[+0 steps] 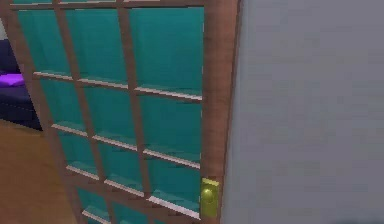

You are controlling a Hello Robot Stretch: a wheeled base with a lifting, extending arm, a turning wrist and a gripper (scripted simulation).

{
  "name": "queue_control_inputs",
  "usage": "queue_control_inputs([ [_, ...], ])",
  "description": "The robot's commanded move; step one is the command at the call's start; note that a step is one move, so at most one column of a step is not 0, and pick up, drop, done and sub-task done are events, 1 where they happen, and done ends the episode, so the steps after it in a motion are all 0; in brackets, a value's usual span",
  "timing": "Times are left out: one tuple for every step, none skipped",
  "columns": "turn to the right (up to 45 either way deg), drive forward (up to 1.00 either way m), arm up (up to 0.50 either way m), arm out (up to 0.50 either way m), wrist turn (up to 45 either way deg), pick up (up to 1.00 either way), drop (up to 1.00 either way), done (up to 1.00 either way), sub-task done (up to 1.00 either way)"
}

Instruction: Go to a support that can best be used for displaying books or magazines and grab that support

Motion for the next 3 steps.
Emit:
queue_control_inputs([
  [0.0,0.00,-0.30,0.00,0.0,0.00,0.00,0.00,0.00],
  [0.0,0.00,0.00,0.00,0.0,1.00,0.00,0.00,0.00],
  [0.0,0.00,0.10,0.00,0.0,0.00,0.00,0.00,0.00],
])
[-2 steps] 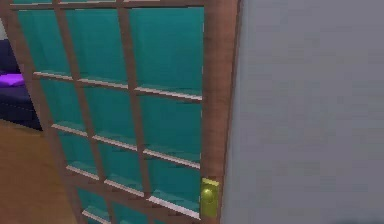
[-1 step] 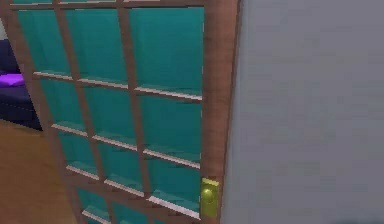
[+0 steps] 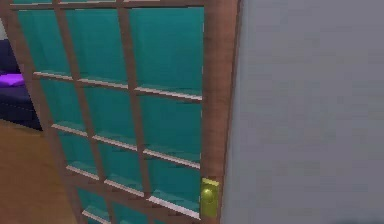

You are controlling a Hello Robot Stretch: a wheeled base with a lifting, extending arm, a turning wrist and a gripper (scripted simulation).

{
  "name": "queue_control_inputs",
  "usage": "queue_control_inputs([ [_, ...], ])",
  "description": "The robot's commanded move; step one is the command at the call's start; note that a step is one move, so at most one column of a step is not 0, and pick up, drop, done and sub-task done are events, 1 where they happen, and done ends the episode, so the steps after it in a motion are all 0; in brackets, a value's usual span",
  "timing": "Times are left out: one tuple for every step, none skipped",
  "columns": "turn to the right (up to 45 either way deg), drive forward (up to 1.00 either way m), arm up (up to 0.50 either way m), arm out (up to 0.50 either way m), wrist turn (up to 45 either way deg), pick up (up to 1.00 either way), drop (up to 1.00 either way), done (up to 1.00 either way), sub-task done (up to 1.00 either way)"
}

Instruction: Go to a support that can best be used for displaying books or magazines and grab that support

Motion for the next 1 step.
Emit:
queue_control_inputs([
  [0.0,0.00,0.00,0.00,0.0,0.00,0.00,1.00,0.00],
])
